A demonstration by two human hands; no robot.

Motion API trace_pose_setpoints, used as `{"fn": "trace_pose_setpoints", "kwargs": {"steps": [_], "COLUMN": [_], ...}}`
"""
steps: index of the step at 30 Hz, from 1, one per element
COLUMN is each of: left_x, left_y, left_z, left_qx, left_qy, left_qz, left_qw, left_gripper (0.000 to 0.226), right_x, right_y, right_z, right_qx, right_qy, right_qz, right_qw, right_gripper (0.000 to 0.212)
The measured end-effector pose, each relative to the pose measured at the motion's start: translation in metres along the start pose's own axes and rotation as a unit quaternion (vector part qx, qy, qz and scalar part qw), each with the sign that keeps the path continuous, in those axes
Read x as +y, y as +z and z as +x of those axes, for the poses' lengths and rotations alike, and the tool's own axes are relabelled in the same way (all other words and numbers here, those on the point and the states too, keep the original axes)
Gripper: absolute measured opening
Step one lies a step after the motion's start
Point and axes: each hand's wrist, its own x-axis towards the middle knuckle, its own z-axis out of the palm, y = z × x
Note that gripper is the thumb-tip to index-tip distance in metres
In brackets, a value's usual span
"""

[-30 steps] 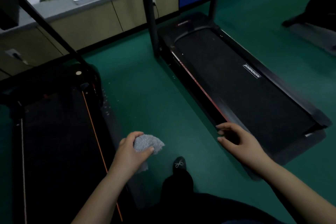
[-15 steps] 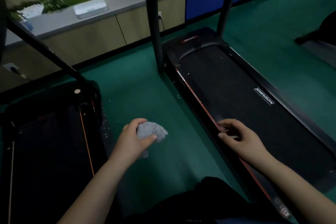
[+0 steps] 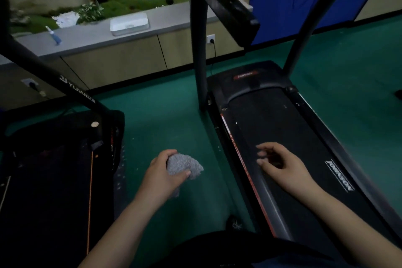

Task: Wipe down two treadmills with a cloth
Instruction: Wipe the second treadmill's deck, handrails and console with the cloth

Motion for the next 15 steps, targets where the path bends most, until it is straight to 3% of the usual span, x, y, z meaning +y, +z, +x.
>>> {"fn": "trace_pose_setpoints", "kwargs": {"steps": [6,15], "left_x": [0.060,0.090], "left_y": [0.001,0.016], "left_z": [0.060,0.136], "left_qx": [0.072,0.084], "left_qy": [0.018,-0.016], "left_qz": [-0.037,-0.198], "left_qw": [0.997,0.977], "left_gripper": [0.055,0.034], "right_x": [-0.023,-0.072], "right_y": [-0.034,-0.054], "right_z": [0.089,0.192], "right_qx": [-0.009,0.075], "right_qy": [-0.041,-0.106], "right_qz": [-0.005,0.057], "right_qw": [0.999,0.990], "right_gripper": [0.029,0.023]}}
